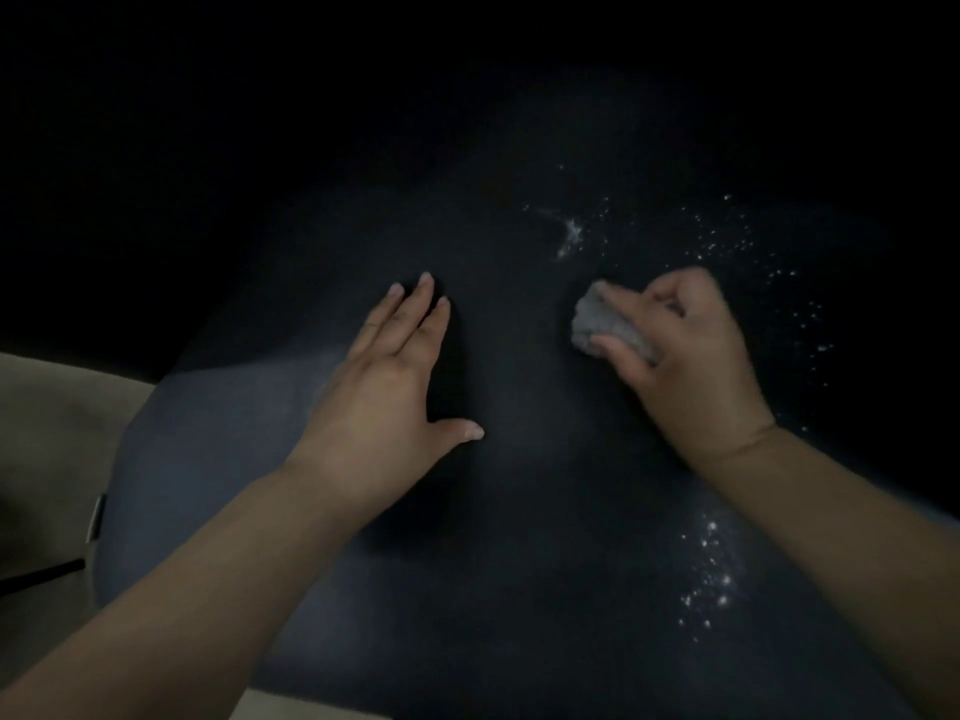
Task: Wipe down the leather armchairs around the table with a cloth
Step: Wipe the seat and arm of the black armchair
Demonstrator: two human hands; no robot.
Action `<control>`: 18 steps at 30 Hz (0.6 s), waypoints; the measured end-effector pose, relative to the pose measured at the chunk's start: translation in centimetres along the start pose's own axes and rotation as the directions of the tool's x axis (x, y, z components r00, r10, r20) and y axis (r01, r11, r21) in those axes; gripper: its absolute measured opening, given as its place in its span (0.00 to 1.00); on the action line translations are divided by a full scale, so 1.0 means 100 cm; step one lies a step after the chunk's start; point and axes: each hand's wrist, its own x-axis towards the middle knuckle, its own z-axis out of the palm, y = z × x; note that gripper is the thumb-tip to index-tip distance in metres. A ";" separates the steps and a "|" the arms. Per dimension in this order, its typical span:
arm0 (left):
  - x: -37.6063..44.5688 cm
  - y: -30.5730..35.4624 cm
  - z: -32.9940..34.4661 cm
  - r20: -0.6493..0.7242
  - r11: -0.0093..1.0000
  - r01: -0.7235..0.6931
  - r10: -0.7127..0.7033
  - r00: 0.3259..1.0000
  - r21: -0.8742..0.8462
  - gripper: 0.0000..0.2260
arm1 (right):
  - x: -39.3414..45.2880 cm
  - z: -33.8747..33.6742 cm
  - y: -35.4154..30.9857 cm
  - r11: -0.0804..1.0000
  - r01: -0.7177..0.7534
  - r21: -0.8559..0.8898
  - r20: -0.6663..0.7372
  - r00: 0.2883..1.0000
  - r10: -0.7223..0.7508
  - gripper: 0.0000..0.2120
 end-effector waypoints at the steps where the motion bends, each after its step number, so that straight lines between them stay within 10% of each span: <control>1: 0.003 0.002 0.000 -0.006 1.000 0.008 -0.008 1.000 -0.010 0.49 | 0.007 0.002 0.001 0.997 -0.077 0.025 -0.047 0.996 0.078 0.20; 8: 0.024 0.013 0.002 -0.055 0.999 0.043 -0.044 0.998 -0.034 0.48 | 0.030 0.033 -0.036 0.997 0.060 0.058 0.069 0.996 -0.064 0.20; 18: 0.048 0.014 -0.007 -0.052 0.998 0.057 -0.059 0.997 -0.041 0.50 | 0.021 0.021 -0.022 0.991 -0.129 -0.035 -0.058 0.990 0.127 0.19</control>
